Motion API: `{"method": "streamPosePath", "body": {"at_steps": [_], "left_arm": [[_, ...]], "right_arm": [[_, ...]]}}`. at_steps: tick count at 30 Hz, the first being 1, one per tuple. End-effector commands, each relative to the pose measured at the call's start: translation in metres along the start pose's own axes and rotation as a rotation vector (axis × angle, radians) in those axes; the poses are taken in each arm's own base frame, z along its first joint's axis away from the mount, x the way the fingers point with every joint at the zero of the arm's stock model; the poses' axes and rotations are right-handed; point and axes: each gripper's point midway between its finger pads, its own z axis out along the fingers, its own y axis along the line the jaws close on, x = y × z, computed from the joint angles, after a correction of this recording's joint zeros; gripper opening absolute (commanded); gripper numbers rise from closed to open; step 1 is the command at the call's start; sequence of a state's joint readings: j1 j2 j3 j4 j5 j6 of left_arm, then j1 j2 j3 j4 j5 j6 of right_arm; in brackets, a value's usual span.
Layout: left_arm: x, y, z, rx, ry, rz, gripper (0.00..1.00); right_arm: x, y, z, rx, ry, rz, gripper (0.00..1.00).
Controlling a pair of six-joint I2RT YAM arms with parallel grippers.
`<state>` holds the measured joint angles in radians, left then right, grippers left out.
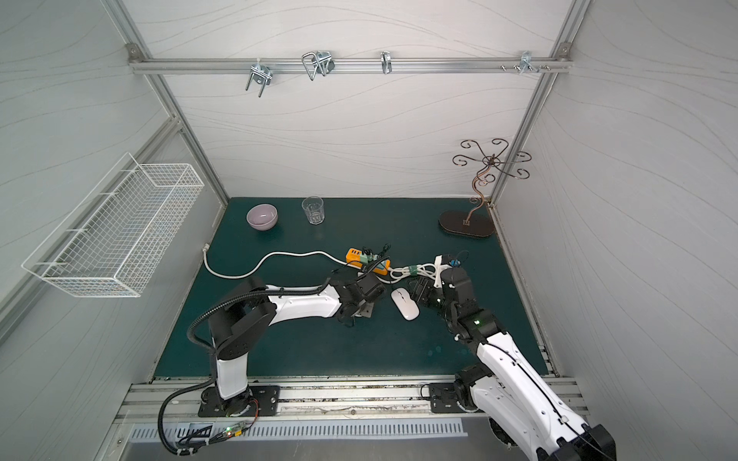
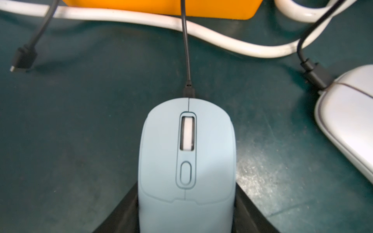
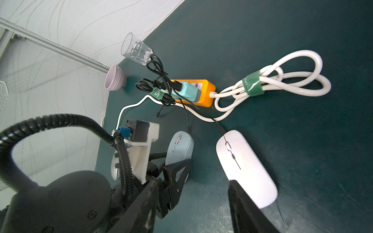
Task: Unplug the wireless mouse
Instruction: Pick up the mouse from the center of the board.
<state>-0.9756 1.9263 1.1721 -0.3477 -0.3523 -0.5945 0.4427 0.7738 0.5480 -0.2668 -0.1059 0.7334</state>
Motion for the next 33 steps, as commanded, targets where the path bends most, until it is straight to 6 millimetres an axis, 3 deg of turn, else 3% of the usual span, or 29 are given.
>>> {"method": "streamPosePath", "body": {"at_steps": [1,10,18,27,33], "left_arm": [[0.0,0.005,-0.004,-0.012,-0.019,-0.007,0.57],[0.001,0.027,-0.022,0.067,-0.103,0.024,0.56],[-0.008,0.048,-0.041,0.248,-0.179,-0.017,0.54],[-0.029,0.029,-0.059,0.378,-0.244,0.039,0.54],[-0.037,0.031,-0.069,0.382,-0.286,0.039,0.53]], "right_arm": [[0.003,-0.001,0.004,-0.012,0.013,0.008,0.58],[0.013,0.018,0.025,-0.11,0.121,0.02,0.58],[0.016,0.053,0.053,-0.207,0.179,0.013,0.54],[0.019,0.083,0.096,-0.294,0.226,0.069,0.43],[0.021,0.093,0.117,-0.313,0.259,0.083,0.4]]}}
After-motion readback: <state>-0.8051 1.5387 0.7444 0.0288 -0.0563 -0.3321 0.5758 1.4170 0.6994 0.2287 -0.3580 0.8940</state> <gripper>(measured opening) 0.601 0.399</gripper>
